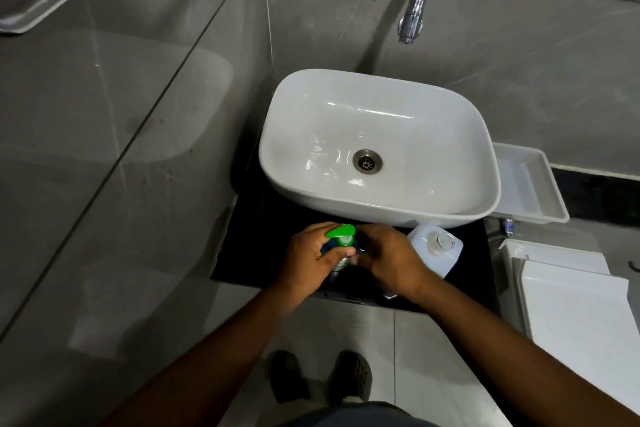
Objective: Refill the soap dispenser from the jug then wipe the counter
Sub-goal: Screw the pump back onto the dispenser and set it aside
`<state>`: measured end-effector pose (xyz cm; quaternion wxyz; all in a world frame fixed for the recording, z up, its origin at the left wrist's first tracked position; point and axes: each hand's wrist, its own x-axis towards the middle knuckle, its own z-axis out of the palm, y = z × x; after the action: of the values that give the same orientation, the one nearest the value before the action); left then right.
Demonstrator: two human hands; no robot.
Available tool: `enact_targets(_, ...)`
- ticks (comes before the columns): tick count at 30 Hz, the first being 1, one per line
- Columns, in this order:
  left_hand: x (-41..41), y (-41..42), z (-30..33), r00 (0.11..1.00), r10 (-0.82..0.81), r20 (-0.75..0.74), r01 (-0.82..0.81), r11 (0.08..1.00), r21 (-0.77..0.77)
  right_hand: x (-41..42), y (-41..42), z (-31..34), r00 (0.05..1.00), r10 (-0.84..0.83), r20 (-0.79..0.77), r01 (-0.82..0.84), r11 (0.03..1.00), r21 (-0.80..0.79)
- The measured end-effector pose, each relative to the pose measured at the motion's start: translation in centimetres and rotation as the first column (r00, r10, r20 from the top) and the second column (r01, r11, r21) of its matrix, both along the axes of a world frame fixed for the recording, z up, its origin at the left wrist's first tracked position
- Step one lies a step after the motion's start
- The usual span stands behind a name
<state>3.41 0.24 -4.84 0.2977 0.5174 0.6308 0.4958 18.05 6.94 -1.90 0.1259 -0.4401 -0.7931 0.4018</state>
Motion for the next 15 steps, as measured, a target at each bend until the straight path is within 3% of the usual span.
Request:
enact_targets(3,-0.4,0.0,0.0,0.998,-0.034,0.054,0.036,0.998,-0.049,0.1,0.6,3.3,0.997,-0.054,-0.050,0.058,0.994,0.091)
enact_targets(5,-0.7,0.1,0.0,0.993,-0.077,0.086,0.085,0.992,-0.095,-0.5,0.9,5.7,0.988,0.153,0.022,-0.154,0.968,0.197)
enact_targets(8,-1.1,0.4,0.1,0.993,-0.092,0.070,0.104,0.974,-0.204,-2.5,1.2,7.8,0.874,0.388,0.293,-0.458,0.860,0.226)
enact_targets(11,-1.2,0.4,0.4,0.997,-0.074,0.037,0.081,0.962,-0.261,-3.7,0.9,8.5,0.771,0.465,0.435,-0.596,0.767,0.236)
enact_targets(15,-1.2,0.3,0.9,0.992,-0.084,0.090,0.105,0.961,-0.256,-3.4,0.8,9.1,0.735,0.513,0.444,-0.635,0.751,0.184)
